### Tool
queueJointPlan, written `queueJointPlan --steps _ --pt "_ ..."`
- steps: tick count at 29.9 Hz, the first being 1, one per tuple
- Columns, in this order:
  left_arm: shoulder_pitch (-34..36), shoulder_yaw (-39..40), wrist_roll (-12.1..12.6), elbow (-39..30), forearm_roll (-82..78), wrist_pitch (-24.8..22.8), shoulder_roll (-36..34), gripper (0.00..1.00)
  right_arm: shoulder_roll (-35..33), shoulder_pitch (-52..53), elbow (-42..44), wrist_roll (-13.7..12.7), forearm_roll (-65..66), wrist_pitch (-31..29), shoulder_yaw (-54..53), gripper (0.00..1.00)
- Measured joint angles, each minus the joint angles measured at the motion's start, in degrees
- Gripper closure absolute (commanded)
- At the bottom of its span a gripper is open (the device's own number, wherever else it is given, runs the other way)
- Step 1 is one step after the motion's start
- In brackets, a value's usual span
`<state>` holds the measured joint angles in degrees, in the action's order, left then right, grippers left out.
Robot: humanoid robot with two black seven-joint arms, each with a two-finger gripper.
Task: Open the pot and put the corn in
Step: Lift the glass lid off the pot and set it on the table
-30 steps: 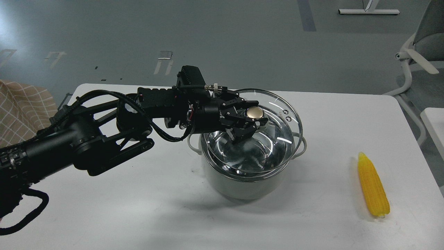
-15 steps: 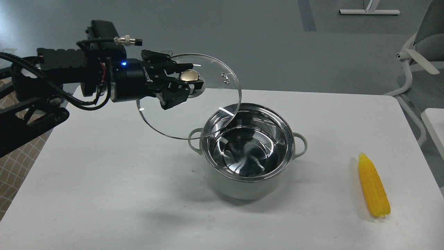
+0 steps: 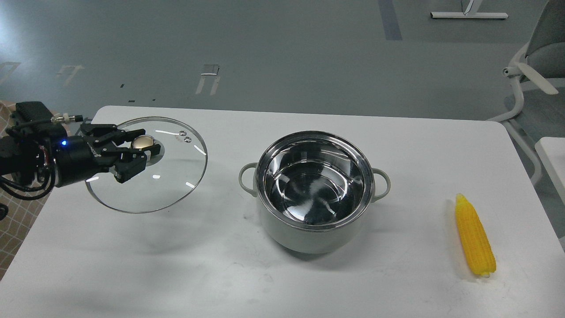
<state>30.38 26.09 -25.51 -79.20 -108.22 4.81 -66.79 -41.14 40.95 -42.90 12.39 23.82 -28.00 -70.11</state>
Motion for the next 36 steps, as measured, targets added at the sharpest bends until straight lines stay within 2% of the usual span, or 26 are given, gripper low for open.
queueJointPlan --steps 8,16,21,25,30,33,36 --pt "-6.79 -0.07 -0.15 6.41 4.45 3.95 1.76 0.65 -0.09 0.01 0.01 -0.01 0.0 0.0 0.13 0.0" --pt "-9.23 -0.09 -0.08 12.15 5.27 5.2 6.57 0.64 0.0 0.01 -0.07 -0.01 0.0 0.0 0.24 0.0" --pt "-9.84 -0.12 -0.25 14.73 5.27 6.05 8.7 0.59 0.01 0.01 -0.14 -0.01 0.01 0.0 0.24 0.0" --pt "-11.22 -0.17 -0.56 15.1 5.27 6.74 9.36 0.47 0.01 -0.03 -0.16 -0.01 0.06 0.0 0.24 0.0" --pt "-11.62 -0.17 -0.71 15.13 5.22 7.37 9.47 0.47 0.01 -0.08 -0.22 -0.01 0.09 0.0 0.24 0.0" --pt "-11.69 -0.17 -0.77 15.13 5.28 7.59 9.48 0.41 0.01 -0.09 -0.25 0.0 0.09 0.0 0.3 0.0" --pt "-12.16 -0.17 -0.83 15.13 5.7 7.99 9.48 0.31 0.01 -0.1 -0.26 0.0 0.09 0.0 0.33 0.0"
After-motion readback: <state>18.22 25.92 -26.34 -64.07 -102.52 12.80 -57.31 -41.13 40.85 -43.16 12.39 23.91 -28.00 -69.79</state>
